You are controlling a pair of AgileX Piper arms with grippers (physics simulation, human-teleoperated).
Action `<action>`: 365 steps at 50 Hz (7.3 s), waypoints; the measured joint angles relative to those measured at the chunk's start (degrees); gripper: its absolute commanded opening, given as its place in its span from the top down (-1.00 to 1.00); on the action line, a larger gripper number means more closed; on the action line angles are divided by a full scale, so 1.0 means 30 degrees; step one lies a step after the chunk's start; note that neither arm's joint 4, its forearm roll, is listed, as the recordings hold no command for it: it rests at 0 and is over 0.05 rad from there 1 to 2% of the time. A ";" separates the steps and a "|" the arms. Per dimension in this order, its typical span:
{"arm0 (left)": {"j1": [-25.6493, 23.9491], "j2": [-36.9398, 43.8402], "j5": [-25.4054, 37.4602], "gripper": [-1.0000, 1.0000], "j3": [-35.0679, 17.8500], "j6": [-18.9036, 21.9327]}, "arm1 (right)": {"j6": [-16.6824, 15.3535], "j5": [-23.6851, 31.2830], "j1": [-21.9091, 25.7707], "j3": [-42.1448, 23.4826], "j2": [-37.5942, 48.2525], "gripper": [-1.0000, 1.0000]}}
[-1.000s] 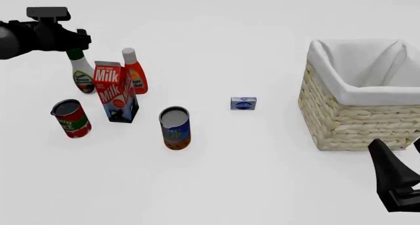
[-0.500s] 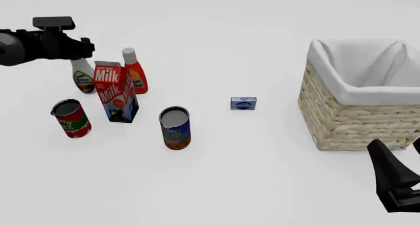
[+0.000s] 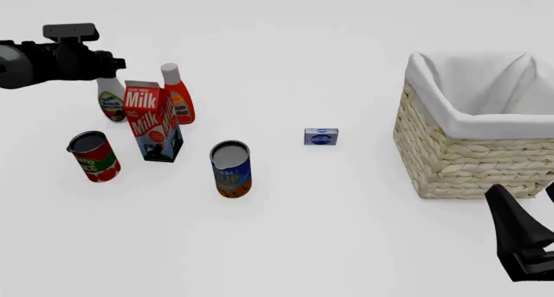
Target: Pick the salad dressing and place it in the basket.
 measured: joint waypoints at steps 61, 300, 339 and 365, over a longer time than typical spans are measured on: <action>-0.8148 -0.8888 0.3679 1.00 -0.1909 0.1053 | 0.0086 0.0488 0.0081 -0.0008 -0.0856 -1.00; -2.3322 -1.0902 0.0280 1.00 0.5857 0.0580 | -0.6338 -0.7090 0.8362 -0.7586 1.5624 1.00; -2.2101 -1.6493 0.1864 -1.00 0.4413 -0.0388 | -0.6108 -0.7471 0.8626 -0.7178 1.5406 1.00; -1.5658 -2.5241 -0.1831 -1.00 1.2566 0.0514 | -0.5966 -0.6962 0.8745 -0.7311 1.4070 1.00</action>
